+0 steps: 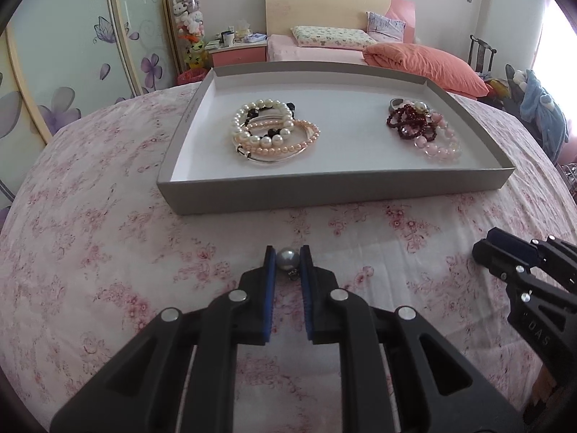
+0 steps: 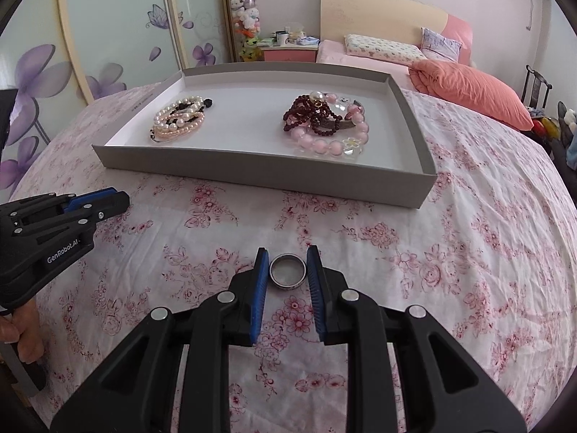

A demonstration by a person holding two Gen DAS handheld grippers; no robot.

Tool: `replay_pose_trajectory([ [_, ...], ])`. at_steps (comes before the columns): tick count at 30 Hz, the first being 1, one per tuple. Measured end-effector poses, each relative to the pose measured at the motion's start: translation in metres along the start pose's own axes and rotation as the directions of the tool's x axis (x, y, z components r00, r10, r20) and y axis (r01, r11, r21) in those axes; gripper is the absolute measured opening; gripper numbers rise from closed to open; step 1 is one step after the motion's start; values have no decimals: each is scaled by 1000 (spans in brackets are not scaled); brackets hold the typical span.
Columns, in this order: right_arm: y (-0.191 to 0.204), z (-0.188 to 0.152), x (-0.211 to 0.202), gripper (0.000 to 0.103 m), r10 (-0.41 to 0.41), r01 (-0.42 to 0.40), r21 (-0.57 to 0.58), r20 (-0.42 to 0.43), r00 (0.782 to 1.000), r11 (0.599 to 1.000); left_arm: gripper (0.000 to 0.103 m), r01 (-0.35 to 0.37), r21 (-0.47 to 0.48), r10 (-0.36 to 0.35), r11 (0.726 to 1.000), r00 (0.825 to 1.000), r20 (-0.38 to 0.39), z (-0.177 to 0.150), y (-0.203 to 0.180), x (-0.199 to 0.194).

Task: Organize jewelry
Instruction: 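Grasp the second pearl earring with the left gripper while the right holds the ring, then carry the ring and pearl earring into the tray and open both grippers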

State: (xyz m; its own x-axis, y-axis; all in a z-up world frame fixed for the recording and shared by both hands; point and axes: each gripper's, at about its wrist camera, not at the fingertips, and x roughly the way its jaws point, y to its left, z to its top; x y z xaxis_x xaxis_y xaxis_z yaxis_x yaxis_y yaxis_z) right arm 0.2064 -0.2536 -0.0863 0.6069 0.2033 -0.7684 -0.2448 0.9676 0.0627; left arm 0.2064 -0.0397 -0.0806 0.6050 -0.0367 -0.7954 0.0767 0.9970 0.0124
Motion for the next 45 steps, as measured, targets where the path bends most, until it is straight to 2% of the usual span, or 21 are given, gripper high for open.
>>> replay_pose_trajectory([
  [8, -2, -2, -2, 23, 4, -4, 7, 0, 1000, 1000, 14, -3, 9, 3, 1000, 1000, 21, -2, -2, -1],
  [14, -3, -1, -4, 23, 18, -18, 19, 11, 1000, 1000, 14, 20, -21, -19, 1000, 1000, 17, -2, 4, -4],
  [26, 9, 9, -36, 23, 45, -47, 8, 145, 988, 999, 14, 51, -47, -45, 998, 991, 124, -3, 17, -38],
  [38, 22, 16, -58, 23, 47, -50, 4, 256, 966, 999, 14, 22, -5, -21, 1000, 966, 256, 2, 9, -69],
  [45, 25, 21, -73, 23, 17, -21, 7, 356, 934, 1000, 14, -16, 22, 8, 1000, 942, 335, 4, 5, -82],
])
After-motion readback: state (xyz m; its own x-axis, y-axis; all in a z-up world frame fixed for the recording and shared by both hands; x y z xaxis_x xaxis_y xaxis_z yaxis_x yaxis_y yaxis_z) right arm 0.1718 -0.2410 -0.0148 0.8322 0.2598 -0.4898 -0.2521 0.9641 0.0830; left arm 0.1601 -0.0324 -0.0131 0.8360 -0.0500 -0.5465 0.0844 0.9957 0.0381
